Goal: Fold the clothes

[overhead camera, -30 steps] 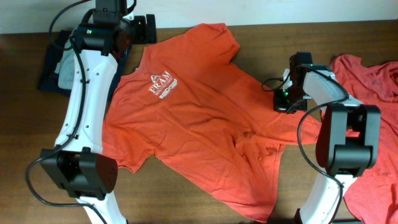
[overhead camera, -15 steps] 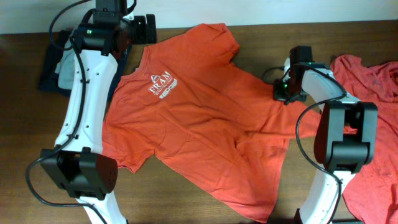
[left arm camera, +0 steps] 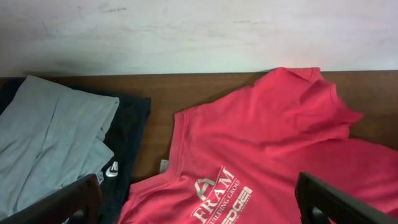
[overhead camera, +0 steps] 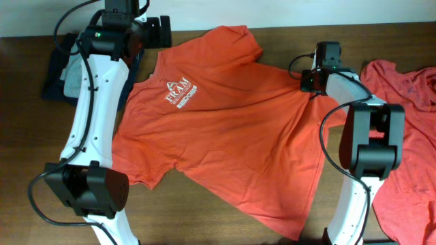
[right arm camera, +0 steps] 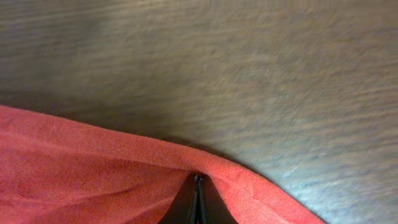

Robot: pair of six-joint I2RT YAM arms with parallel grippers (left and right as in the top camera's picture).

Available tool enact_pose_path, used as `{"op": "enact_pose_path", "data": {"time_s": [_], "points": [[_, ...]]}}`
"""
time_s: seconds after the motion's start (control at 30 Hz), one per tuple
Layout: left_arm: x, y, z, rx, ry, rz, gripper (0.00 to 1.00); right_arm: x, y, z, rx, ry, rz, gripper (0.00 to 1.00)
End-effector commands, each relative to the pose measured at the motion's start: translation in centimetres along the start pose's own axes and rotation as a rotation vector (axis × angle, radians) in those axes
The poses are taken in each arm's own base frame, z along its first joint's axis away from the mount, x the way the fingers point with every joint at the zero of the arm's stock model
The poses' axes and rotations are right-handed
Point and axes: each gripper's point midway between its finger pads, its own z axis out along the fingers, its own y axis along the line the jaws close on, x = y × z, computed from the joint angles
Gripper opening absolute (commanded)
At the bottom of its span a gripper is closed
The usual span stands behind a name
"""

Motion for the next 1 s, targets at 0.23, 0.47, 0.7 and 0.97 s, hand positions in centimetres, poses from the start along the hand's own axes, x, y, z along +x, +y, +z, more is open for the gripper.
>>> {"op": "enact_pose_path", "data": {"time_s": [0.23,0.47,0.7,0.97], "points": [[0.3,0.1,0.3,-0.004,0.009,-0.002,0.99,-5.7,-2.1,-1.7,0.093,0.001,-0.066,0.04],[0.3,0.1,0.3,-0.004,0.009,-0.002,0.99,-9.6,-2.8,-11.9,0.088,0.027,-0.049,0.14],[0.3,0.1,0.3,-0.005,0.009,-0.002,0.99,-6.2,-3.9,-17.3,0.086,0.189,0.028,0.10],[0.3,0.1,0.3,-0.004,0.009,-0.002,0.99,-1.3,-7.1,-18.0,0.073,0.396,0.202,0.04]]}}
